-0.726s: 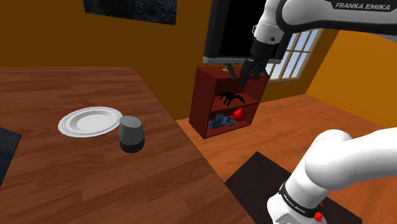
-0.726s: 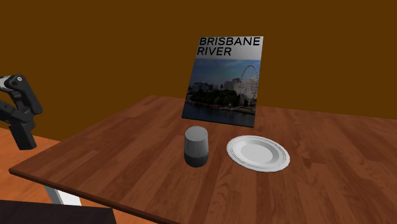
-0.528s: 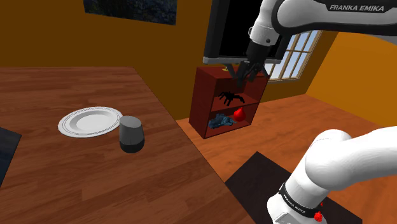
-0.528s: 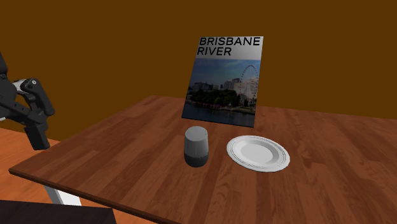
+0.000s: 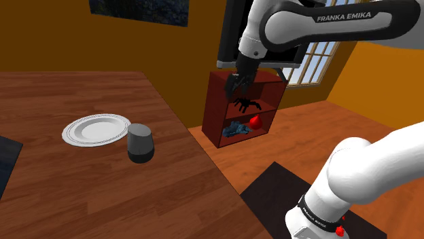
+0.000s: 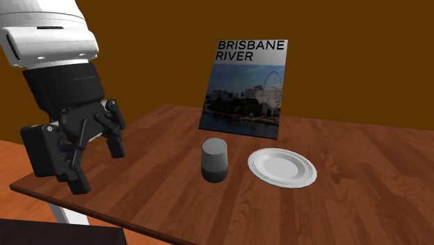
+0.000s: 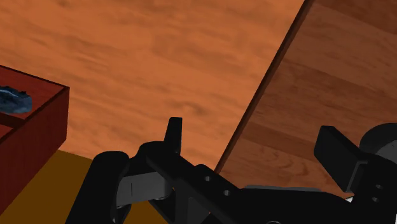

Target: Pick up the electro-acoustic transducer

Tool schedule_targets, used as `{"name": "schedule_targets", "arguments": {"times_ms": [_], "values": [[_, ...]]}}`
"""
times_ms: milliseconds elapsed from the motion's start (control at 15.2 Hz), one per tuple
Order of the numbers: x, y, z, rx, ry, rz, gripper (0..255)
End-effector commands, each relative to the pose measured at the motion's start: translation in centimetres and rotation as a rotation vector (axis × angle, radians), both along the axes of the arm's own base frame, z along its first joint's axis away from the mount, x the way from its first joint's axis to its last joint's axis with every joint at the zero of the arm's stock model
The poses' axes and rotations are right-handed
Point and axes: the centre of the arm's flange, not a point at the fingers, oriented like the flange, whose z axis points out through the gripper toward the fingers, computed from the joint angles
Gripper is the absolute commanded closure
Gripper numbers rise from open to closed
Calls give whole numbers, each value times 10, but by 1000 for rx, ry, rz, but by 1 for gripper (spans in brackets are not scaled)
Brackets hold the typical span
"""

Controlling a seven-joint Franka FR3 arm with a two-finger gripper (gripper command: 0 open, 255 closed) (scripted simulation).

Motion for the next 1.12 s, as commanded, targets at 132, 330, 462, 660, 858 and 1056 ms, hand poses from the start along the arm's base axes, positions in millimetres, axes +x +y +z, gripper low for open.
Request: {"name": "schedule_targets", "arguments": {"times_ms": [132,330,462,660,858,1056], "values": [[27,39,-17,18,-12,22,0],[47,68,-30,31,-20,39,0],[60,87,-39,40,-25,50,0],[78,117,-51,53,-33,67,0],[97,147,-63,66,-41,83,0],[115,177,-75,78,-49,100,0]]}}
